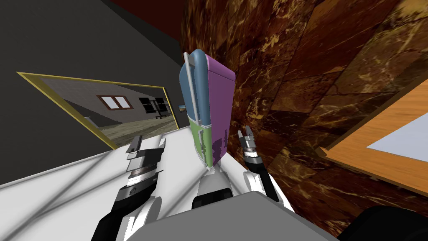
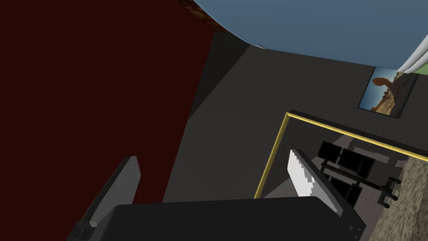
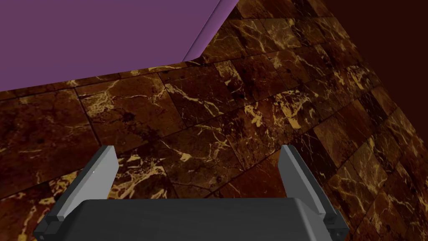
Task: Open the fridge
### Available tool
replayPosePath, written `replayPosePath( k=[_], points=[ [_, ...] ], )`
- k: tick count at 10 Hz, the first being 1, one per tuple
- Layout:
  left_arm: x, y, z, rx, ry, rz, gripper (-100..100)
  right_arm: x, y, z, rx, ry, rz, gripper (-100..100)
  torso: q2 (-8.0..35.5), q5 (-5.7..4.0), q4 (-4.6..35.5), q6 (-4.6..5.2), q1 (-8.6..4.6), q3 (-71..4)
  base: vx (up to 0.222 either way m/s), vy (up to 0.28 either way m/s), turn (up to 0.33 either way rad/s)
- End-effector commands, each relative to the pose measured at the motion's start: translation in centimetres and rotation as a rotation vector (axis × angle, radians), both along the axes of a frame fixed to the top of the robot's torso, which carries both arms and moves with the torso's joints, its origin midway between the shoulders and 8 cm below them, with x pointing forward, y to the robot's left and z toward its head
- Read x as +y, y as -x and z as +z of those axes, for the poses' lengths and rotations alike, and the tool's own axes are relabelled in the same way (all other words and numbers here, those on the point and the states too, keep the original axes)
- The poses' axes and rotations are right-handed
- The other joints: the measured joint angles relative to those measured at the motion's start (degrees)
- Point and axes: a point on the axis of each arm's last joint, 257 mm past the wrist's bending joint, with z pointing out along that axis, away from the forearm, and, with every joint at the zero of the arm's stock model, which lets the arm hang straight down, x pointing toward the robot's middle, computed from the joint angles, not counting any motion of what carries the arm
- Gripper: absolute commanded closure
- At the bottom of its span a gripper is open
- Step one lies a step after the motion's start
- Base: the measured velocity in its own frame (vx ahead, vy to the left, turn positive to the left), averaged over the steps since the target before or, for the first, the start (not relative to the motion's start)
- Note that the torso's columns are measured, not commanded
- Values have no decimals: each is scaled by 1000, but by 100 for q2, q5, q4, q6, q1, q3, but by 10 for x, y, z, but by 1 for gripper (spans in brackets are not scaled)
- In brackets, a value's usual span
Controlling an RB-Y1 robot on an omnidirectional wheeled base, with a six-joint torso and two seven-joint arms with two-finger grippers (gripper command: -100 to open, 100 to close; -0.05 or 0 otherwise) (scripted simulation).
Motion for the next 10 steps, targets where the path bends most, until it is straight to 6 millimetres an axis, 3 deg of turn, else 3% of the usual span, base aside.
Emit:
replayPosePath(
  k=[1,9,10],
  points=[
    [0,0,0,0,0,0,0,0,0,0,0,0,0,0,232,0,235,0,0,-467,0,0,0],
    [0,0,0,0,0,0,0,0,0,0,0,0,0,0,3539,0,3537,0,0,-7073,0,0,0],
    [0,0,0,0,0,0,0,1,0,-1,10,42,0,-100,3962,0,3960,0,0,-7919,17,15,-29]
  ],
)
